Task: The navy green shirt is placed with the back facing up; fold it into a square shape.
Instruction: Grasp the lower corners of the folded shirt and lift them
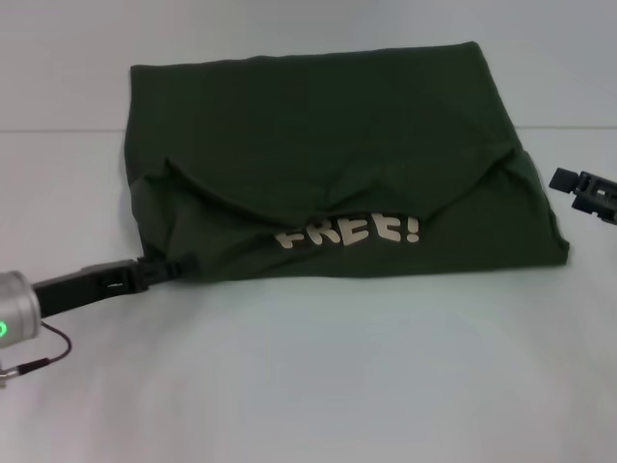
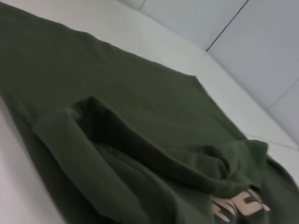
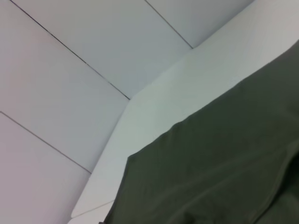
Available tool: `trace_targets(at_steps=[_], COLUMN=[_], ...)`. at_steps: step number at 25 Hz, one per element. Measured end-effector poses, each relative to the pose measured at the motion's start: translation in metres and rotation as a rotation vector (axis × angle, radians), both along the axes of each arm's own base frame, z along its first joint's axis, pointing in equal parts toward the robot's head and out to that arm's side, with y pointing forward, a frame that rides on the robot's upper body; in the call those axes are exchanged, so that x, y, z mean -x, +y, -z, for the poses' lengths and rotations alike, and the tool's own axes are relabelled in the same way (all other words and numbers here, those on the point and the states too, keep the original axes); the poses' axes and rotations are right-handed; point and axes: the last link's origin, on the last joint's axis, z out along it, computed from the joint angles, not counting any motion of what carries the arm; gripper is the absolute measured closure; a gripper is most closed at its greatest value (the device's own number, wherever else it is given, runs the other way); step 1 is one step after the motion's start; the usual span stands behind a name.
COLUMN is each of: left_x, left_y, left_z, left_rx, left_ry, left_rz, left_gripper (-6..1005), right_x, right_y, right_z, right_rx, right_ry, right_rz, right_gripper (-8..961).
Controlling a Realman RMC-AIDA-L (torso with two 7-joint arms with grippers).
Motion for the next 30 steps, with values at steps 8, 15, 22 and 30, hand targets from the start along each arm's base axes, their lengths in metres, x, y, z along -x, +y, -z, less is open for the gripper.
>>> trace_targets(at_steps=[8, 15, 22, 30], left_x=[-0.007, -0.009, -0.009, -0.012], left_y=[0.01, 0.013, 0.015, 0.017], left_z=[0.01, 0.015, 0.013, 0.01], left_rx=[-0.015, 0.003, 0.001, 0.008], left_ry=[0.046, 0.063, 0.067, 0.057], left_rz=[0.012, 0.009, 0.002, 0.01], left_gripper=[80, 130, 325, 611], right_x=[0.003, 0.0, 0.0, 0.0], right_y=[0.001, 0.001, 0.002, 0.004], right_z=[0.001, -0.001, -0.002, -0.006], right_rx=[0.003, -0.011, -0.016, -0.006], right_ry=[0.012, 0.029, 0.034, 0.022], right_rz=[-0.006, 0.011, 0.014, 0.017], right_gripper=[39, 38, 39, 39])
